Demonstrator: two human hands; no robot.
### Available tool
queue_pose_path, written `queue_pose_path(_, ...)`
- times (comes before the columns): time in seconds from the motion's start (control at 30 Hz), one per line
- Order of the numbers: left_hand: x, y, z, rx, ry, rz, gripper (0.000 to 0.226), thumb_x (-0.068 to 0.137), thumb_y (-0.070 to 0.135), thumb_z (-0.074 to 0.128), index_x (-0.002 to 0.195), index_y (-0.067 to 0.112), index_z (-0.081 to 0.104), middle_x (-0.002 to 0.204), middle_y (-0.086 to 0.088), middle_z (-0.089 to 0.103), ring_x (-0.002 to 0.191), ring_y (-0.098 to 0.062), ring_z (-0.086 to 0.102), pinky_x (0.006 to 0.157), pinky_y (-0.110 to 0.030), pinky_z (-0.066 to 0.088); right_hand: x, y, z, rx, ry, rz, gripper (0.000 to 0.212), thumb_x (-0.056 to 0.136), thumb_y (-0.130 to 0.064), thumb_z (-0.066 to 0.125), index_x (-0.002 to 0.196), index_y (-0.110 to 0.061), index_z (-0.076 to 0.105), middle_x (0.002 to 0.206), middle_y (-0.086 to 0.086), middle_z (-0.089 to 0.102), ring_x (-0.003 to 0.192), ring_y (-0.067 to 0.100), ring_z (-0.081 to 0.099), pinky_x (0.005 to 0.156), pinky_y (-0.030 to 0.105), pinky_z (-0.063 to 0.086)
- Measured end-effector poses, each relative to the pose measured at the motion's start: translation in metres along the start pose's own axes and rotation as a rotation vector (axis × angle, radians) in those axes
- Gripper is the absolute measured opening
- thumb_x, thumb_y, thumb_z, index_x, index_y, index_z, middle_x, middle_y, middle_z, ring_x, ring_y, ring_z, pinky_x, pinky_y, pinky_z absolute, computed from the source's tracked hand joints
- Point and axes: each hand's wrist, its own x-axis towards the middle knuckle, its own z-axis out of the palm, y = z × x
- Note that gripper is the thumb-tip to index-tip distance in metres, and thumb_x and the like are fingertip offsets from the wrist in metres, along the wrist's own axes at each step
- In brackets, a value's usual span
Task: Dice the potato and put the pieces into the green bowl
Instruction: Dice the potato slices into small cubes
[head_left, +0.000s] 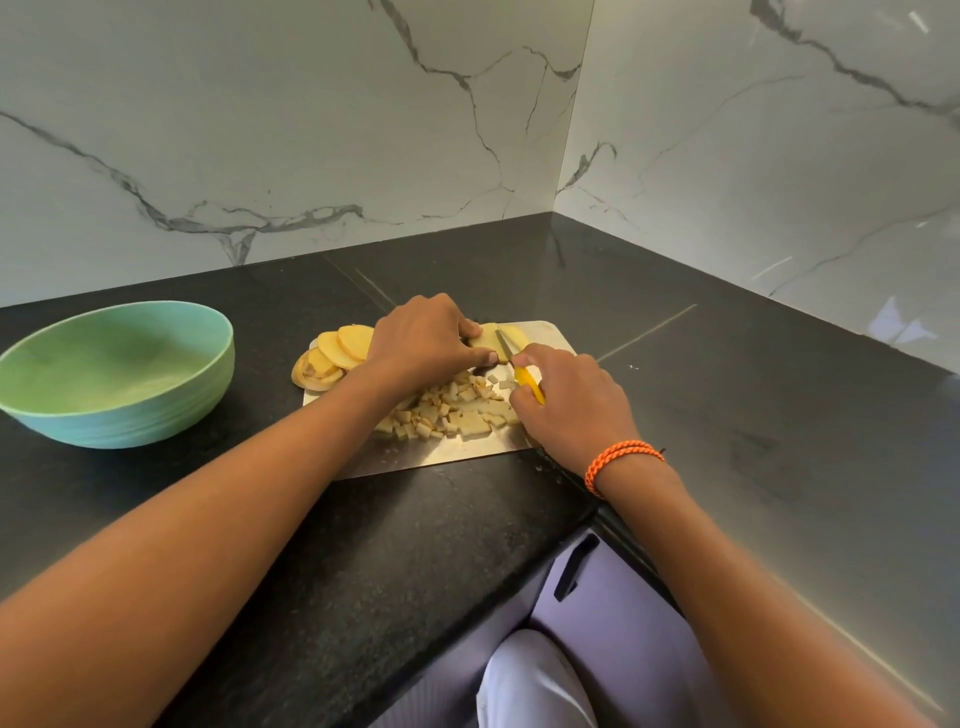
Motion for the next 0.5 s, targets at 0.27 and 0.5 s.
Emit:
queue_pose_path(0.27, -0.003, 0.001, 0.000, -0.009, -0.008, -0.005, 0.051, 0.087, 0.061, 0.077, 0.126, 0.028, 0.077, 0.120, 0.009, 0.077, 0.073, -0.009, 0.063, 0.059, -0.024, 0.045, -0.025, 0.003, -0.013, -0.062, -0.012, 0.009, 0.037, 0.102, -0.034, 0.051, 0.138, -0.032, 0.056, 0.083, -0.008, 0.045, 0.082, 0.020, 0.051, 0.076, 0.036, 0.048)
queue_pose_path(0.5, -0.002, 0.001, 0.000, -0.024, -0.004, -0.001, 0.049, 0.087, 0.060, 0.077, 0.124, 0.028, 0.078, 0.119, 0.010, 0.077, 0.072, -0.010, 0.064, 0.059, -0.024, 0.046, -0.031, 0.000, -0.015, -0.084, -0.009, 0.018, 0.038, 0.102, -0.034, 0.050, 0.139, -0.029, 0.054, 0.091, -0.001, 0.055, 0.081, 0.020, 0.056, 0.076, 0.038, 0.054)
